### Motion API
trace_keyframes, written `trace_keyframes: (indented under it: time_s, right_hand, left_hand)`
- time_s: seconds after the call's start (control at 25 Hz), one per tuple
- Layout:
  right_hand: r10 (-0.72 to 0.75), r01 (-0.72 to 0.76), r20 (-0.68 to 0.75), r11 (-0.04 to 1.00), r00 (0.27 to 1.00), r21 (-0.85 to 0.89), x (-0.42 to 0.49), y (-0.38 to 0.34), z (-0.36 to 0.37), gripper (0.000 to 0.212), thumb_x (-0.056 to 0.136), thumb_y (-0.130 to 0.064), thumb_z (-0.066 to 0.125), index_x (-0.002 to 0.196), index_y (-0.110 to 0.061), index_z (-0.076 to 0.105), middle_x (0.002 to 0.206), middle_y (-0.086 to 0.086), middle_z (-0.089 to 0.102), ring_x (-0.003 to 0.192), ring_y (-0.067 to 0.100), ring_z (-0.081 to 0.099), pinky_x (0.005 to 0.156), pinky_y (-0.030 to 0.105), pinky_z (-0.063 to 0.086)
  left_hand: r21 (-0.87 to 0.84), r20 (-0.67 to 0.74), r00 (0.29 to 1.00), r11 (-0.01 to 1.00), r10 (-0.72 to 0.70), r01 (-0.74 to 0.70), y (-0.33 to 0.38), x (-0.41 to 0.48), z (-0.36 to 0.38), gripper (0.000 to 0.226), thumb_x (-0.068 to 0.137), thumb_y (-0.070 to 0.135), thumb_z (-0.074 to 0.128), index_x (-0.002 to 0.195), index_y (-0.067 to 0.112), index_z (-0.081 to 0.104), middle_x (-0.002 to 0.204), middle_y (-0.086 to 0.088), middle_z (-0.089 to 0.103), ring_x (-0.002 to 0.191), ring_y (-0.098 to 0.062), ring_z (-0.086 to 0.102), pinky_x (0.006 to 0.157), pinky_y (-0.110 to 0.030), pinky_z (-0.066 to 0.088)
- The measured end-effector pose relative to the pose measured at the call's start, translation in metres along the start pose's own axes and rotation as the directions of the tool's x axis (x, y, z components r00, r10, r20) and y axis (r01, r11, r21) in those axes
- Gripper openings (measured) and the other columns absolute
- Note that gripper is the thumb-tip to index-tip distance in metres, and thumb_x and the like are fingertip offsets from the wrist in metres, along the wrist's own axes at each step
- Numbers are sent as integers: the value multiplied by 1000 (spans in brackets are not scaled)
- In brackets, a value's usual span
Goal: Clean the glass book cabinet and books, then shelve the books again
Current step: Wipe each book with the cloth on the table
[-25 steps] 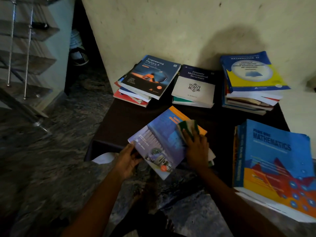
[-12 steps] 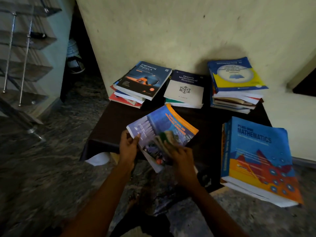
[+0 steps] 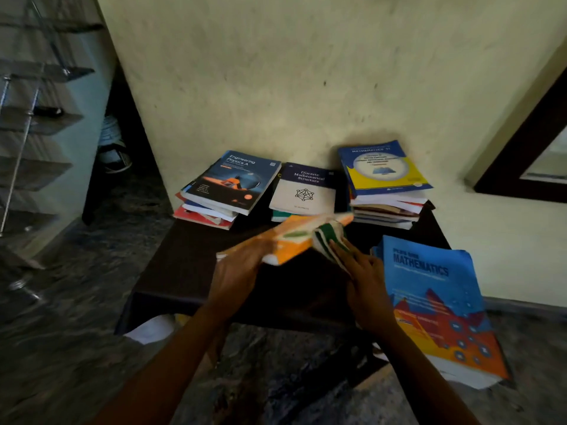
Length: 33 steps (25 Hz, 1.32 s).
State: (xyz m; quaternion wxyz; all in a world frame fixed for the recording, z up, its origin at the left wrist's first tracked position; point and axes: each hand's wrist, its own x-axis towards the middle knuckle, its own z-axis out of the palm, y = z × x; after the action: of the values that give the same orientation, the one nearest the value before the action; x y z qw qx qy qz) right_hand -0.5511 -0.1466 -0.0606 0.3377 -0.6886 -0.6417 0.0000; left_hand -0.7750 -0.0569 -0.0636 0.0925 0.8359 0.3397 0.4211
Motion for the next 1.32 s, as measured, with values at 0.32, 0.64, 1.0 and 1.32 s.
trace_keyframes:
  time_s: [0.32,0.64,1.0,1.32]
  right_hand:
    - [-29,30,31,999,999,-17,-21,8,37,65,75,2,48,131,-30,43,131,11,55,89,28,44,75,38,42]
    - [-12,49,281,991,960,-125,41,3,84,54,84,-10,32,134,-20,49,138,13,48,102,43,45,82,51,44]
    - [157,23,377,902,913,-431,79,-16,158,54,91,-16,39,143,-28,33,147,16,34,123,45,40,94,51,41]
    - [-209,341,524,925,826,-169,13,-81,160,49,72,-32,41,117,-34,63,115,4,65,86,28,55,60,29,49]
  left_hand:
    - [110,285,952,983,109,-145,-67,-115,35,33,102,31,27,123,16,49,127,-4,56,140,-9,25,113,-25,17]
    - [-534,482,94,-207,-871,820,-33,-113,45,23,91,26,59,111,15,59,112,-10,65,100,-29,62,88,-43,50]
    - [-539,617,15,-409,-787,737,-35,-98,36,10,93,7,52,91,2,61,88,-14,66,65,-18,68,54,-30,58]
    - [-561,633,43,-420,-773,713,-37,-103,36,13,94,2,48,94,3,61,85,-13,66,66,-19,68,55,-30,58]
